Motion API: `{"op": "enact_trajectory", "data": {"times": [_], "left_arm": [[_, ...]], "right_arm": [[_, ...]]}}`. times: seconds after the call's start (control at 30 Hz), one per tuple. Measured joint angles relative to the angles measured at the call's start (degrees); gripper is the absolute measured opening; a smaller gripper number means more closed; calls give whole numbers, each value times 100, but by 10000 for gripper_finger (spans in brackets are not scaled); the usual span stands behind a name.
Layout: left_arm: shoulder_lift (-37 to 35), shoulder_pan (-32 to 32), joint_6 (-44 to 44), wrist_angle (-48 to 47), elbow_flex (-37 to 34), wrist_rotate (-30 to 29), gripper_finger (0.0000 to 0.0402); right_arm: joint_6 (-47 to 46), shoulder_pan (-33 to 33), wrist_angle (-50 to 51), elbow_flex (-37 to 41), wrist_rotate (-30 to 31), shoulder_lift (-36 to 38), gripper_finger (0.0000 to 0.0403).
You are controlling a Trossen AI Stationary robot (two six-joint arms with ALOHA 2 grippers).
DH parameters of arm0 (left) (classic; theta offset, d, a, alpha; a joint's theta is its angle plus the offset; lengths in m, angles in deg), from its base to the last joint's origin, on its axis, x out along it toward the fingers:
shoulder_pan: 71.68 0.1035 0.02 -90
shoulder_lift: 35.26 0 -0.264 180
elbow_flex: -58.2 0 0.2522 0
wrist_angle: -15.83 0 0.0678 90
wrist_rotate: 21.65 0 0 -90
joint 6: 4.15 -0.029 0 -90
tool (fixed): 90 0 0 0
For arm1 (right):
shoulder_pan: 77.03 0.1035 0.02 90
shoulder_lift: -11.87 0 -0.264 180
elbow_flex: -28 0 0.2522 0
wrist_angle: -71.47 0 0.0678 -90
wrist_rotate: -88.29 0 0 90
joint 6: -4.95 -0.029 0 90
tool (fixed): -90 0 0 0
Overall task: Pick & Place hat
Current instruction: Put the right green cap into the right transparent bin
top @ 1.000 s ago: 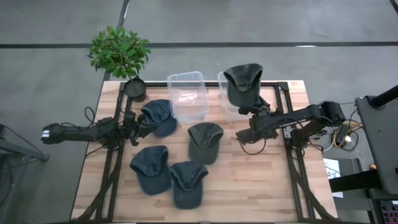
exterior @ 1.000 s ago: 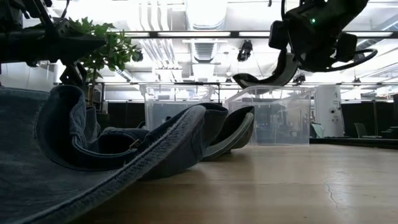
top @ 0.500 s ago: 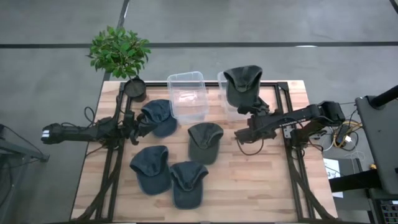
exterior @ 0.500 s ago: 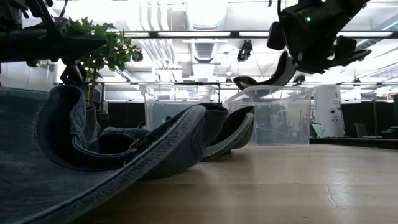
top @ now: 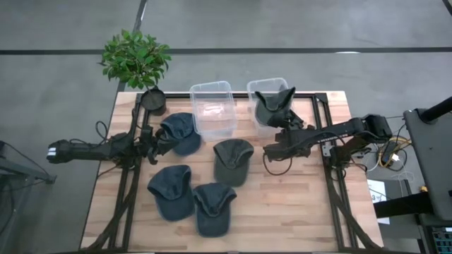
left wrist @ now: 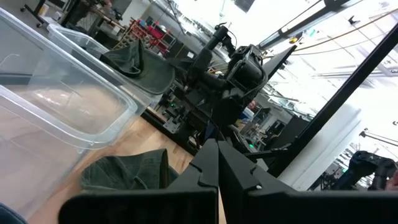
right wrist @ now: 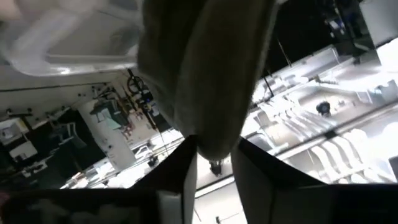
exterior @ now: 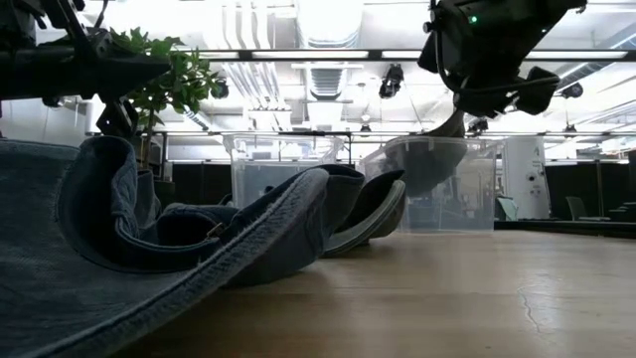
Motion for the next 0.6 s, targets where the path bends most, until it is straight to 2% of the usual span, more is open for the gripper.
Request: {"op": "enact_trajectory", "data": {"times": [0.23,0.5,0.6], "left_arm": [[0,2,0,-22,0,1,0],[4,2,1,-151,0,4,0],[7,1,6,-150,0,14,0]], "right_arm": [[-363,4,9,-439,509,102,150],[-1963,7,5,-982,586,142,168],[-3035,7,13,-1224,583,144,166]]}}
